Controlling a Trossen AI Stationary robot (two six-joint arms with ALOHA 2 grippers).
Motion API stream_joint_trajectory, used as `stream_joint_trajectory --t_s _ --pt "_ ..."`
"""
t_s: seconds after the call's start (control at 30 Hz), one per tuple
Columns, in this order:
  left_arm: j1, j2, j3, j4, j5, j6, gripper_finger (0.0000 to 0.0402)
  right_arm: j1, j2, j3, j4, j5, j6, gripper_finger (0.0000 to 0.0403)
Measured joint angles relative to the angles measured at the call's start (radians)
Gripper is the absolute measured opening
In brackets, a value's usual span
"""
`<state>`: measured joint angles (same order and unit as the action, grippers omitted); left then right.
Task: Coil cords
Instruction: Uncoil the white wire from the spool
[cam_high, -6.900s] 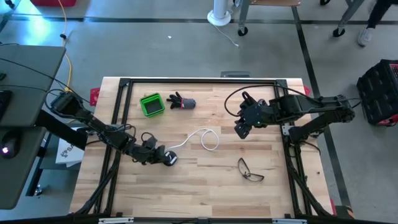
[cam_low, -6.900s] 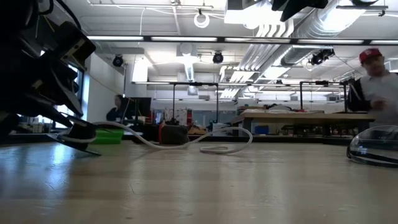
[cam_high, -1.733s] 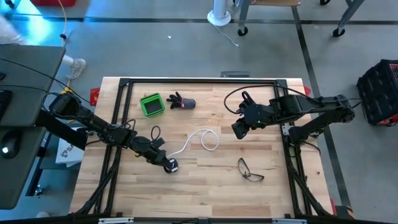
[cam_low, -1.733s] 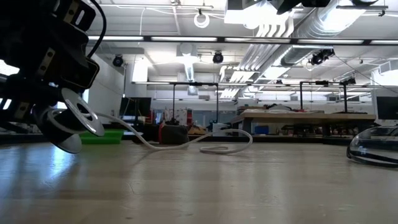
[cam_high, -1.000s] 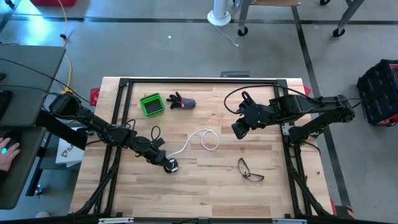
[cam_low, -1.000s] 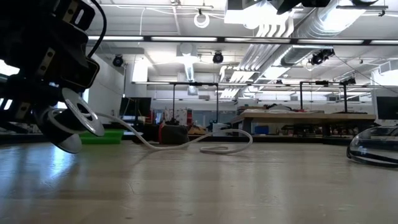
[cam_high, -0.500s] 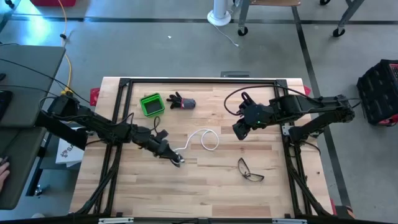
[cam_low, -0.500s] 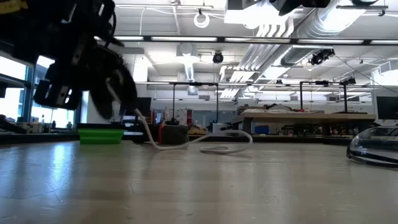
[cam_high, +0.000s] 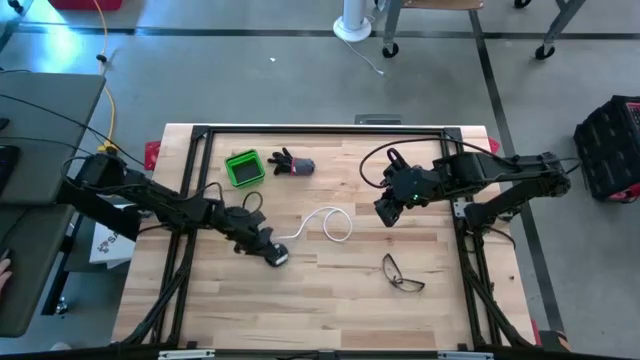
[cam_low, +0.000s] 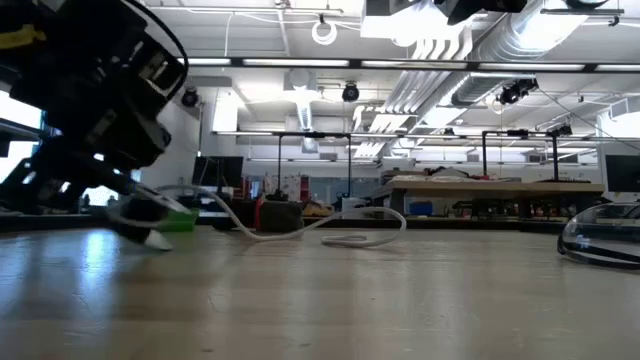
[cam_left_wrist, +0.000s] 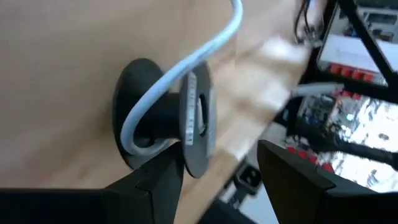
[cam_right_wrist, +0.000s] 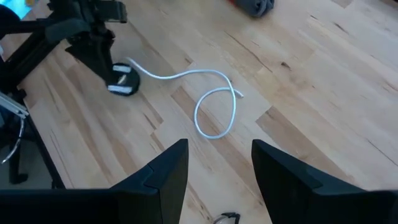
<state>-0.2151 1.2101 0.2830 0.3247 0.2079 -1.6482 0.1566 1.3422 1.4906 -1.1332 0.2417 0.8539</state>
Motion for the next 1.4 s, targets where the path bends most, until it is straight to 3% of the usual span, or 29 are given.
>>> stream_joint_trajectory --t_s 0.17,0.23,0.37,0.67,0.87,1.0,1.2,1.4 --pt "-0.063 -0.048 -0.002 -0.074 -0.035 -0.125 0.0189 0.000 0.000 0.000 0.000 -0.010 0.001 0.0171" --pt "-0.067 -0.077 0.003 -0.047 -0.049 -0.131 0.0182 0.000 0.000 0.000 0.000 -0.010 -0.001 0.0171" --pt "-0.055 -0.116 -0.004 -0.144 -0.031 -0.157 0.0164 0.000 0.000 0.000 0.000 -0.010 -0.026 0.0171" --pt "0.066 -0.237 0.000 -0.217 -0.036 -0.047 0.0134 0.000 0.000 0.000 0.001 -0.014 -0.061 0.0171" --pt "-0.081 -0.287 0.001 -0.322 -0.048 -0.095 0.0133 0.000 0.000 0.000 0.001 -0.045 -0.067 0.0171" --pt "-0.271 -0.281 0.001 -0.344 -0.204 -0.256 0.0133 0.000 0.000 0.000 0.001 -0.045 -0.050 0.0171" --pt "-0.522 -0.195 0.002 -0.338 -0.574 -0.594 0.0133 0.000 0.000 0.000 0.001 -0.034 -0.049 0.0171" --pt "-0.529 0.023 0.135 -0.316 -0.590 -0.597 0.0133 0.000 0.000 0.000 0.002 -0.025 -0.050 0.0171"
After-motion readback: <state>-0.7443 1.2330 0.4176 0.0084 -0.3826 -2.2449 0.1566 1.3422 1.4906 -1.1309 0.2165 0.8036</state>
